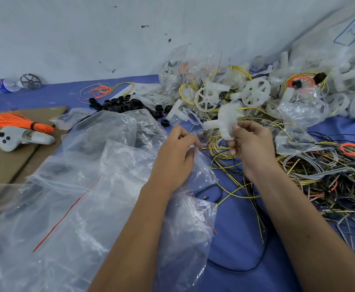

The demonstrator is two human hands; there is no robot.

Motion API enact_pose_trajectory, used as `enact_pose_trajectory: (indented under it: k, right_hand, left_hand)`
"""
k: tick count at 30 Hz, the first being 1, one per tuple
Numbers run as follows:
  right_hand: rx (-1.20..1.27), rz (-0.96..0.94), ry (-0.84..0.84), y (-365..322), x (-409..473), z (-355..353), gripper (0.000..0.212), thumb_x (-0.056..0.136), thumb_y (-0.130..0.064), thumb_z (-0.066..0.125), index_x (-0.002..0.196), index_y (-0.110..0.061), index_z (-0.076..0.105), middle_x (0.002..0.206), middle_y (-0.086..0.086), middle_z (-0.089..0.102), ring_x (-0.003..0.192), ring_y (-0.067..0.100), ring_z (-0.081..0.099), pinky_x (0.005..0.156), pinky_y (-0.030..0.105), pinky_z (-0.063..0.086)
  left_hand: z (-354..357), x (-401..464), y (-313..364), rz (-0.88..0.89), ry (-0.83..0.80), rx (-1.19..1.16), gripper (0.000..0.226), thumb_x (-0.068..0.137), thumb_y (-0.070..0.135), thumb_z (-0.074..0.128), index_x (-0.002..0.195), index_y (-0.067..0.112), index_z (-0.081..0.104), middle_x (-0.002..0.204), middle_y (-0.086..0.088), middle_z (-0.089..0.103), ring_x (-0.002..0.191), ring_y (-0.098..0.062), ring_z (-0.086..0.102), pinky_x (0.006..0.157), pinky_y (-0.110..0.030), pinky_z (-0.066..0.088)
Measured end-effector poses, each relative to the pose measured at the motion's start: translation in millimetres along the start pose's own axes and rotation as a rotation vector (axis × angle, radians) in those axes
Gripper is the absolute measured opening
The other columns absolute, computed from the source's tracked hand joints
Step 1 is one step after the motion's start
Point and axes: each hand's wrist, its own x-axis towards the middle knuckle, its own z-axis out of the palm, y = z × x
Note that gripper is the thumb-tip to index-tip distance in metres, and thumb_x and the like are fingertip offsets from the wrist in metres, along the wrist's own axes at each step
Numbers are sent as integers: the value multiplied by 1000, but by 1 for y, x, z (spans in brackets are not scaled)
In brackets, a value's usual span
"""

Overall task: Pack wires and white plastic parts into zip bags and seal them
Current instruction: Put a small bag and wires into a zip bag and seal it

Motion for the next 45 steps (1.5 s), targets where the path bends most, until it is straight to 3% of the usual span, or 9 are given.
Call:
enact_pose_trajectory:
  k: [7, 13, 18, 23, 29, 35, 40, 43, 45]
  right_hand:
    - [-147, 75, -217, 7, -6, 6, 7, 97, -1, 61, 103, 2, 60, 72, 15, 56, 45, 13, 48, 36, 23, 38]
    - [-312, -58, -216, 16, -2, 3, 5, 94, -3, 64, 90, 0, 63, 59, 10, 62, 45, 24, 49, 37, 27, 43]
    - [-510, -252, -215, 19, -5, 5, 9, 90, -15, 72, 88, -10, 65, 61, 4, 69, 39, 27, 58, 39, 40, 53]
    - [-424, -301, -419, 16, -14, 10, 13, 84, -8, 78, 92, -11, 68, 72, 11, 70, 46, 23, 61, 40, 28, 50]
    - [-513, -409, -500, 17, -17, 13, 9, 77, -3, 71, 73, -9, 66, 63, 3, 69, 57, 9, 55, 56, 33, 45]
    - [-265, -229, -420, 22, -21, 22, 31, 100, -8, 60, 72, 6, 60, 64, 8, 60, 59, 12, 50, 54, 27, 42]
    - [52, 9, -652, 16, -29, 23, 26, 95, -12, 65, 73, 0, 59, 62, 6, 60, 55, 15, 58, 49, 23, 45]
    - [-191, -226, -543, 18, -24, 20, 20, 94, -2, 64, 76, 4, 61, 69, 4, 61, 68, 14, 55, 59, 27, 44]
    - [-385, -374, -646, 17, -25, 18, 13, 89, -3, 58, 76, -3, 62, 70, -5, 62, 69, 3, 53, 61, 28, 46]
  left_hand:
    - [0, 4, 4, 25, 287, -6, 25, 84, -11, 58, 89, 11, 68, 95, 1, 58, 76, -13, 54, 64, -22, 43]
    - [-4, 4, 4, 63, 449, -26, 23, 89, -10, 60, 95, 9, 71, 96, -1, 63, 83, -13, 61, 68, -29, 52]
    - [-1, 5, 8, 125, 416, -15, 20, 90, -9, 62, 97, 8, 72, 98, -2, 64, 87, -17, 62, 73, -33, 54]
    - [-1, 4, 9, 120, 344, 32, 21, 88, -3, 66, 103, 10, 74, 101, 0, 68, 98, -19, 63, 85, -35, 52]
    - [4, 3, 24, 177, 399, 15, 18, 90, 5, 71, 106, 9, 77, 102, 0, 73, 98, -18, 65, 92, -22, 47]
    - [10, 3, 37, 272, 451, 13, 19, 87, -2, 72, 105, 3, 77, 101, -5, 75, 95, -24, 67, 90, -27, 50]
    - [11, 2, 40, 280, 460, 11, 19, 88, -2, 71, 105, 1, 77, 101, -6, 75, 94, -25, 68, 90, -27, 50]
    - [10, 2, 40, 270, 477, 16, 17, 87, -3, 72, 104, 1, 77, 99, -7, 75, 93, -25, 67, 90, -25, 49]
    - [12, 2, 41, 271, 478, 29, 16, 86, -4, 73, 101, 0, 77, 97, -8, 75, 92, -28, 68, 90, -28, 51]
